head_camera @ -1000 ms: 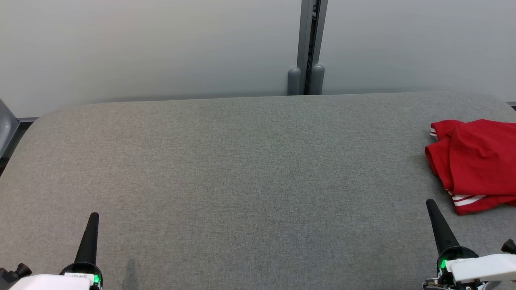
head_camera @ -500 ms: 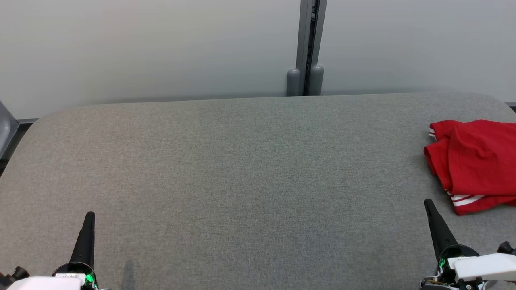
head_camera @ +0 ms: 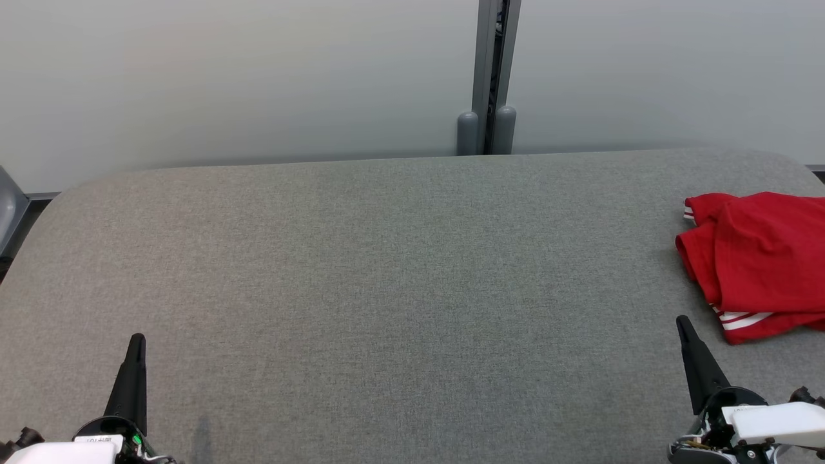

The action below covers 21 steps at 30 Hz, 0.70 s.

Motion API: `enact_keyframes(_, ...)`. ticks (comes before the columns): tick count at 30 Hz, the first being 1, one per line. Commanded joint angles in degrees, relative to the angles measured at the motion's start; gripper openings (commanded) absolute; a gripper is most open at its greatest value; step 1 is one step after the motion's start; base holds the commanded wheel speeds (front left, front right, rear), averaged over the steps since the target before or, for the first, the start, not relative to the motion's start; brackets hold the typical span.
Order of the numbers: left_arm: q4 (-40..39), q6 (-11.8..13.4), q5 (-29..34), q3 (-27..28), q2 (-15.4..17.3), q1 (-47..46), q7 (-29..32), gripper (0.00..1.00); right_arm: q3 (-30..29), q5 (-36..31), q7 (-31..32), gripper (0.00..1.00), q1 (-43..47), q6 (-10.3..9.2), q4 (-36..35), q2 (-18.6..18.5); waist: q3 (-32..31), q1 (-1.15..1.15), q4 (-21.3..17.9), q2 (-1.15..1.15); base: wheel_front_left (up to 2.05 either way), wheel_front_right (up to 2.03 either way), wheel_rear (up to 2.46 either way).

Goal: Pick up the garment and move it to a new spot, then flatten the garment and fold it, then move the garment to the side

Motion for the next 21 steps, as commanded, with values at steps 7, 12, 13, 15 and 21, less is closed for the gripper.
enact_keyframes(7,0.1,-0.7,-2.7,1.0,-0.5,-0.9,0.8,0.00,0.1,3.2,0.2,0.00,-0.9,0.02,0.6,-0.4,-0.1,-0.01,-0.1,0.00,0.00,0.00,0.00)
enact_keyframes(12,0.2,-1.1,-4.0,1.6,-0.8,-1.0,1.3,0.00,0.3,5.1,0.2,0.00,-1.1,0.02,0.8,-0.4,-0.2,-0.01,-0.1,0.00,0.00,0.00,0.00)
enact_keyframes(13,0.2,-1.2,-4.2,1.6,-0.7,-1.0,1.3,0.00,0.3,5.2,0.3,0.00,-1.1,0.02,0.8,-0.3,-0.2,-0.01,-0.1,0.00,0.00,0.00,0.00)
enact_keyframes(15,0.2,-1.1,-4.0,1.6,-0.7,-1.0,1.3,0.00,0.2,5.0,0.3,0.00,-1.0,0.02,0.8,-0.3,-0.2,-0.01,-0.1,0.00,0.00,0.00,0.00)
enact_keyframes(21,0.2,-1.1,-3.9,1.7,-0.8,-1.0,1.4,0.00,0.2,4.9,0.4,0.00,-1.0,0.02,0.8,-0.3,-0.2,-0.01,-0.1,0.00,0.00,0.00,0.00)
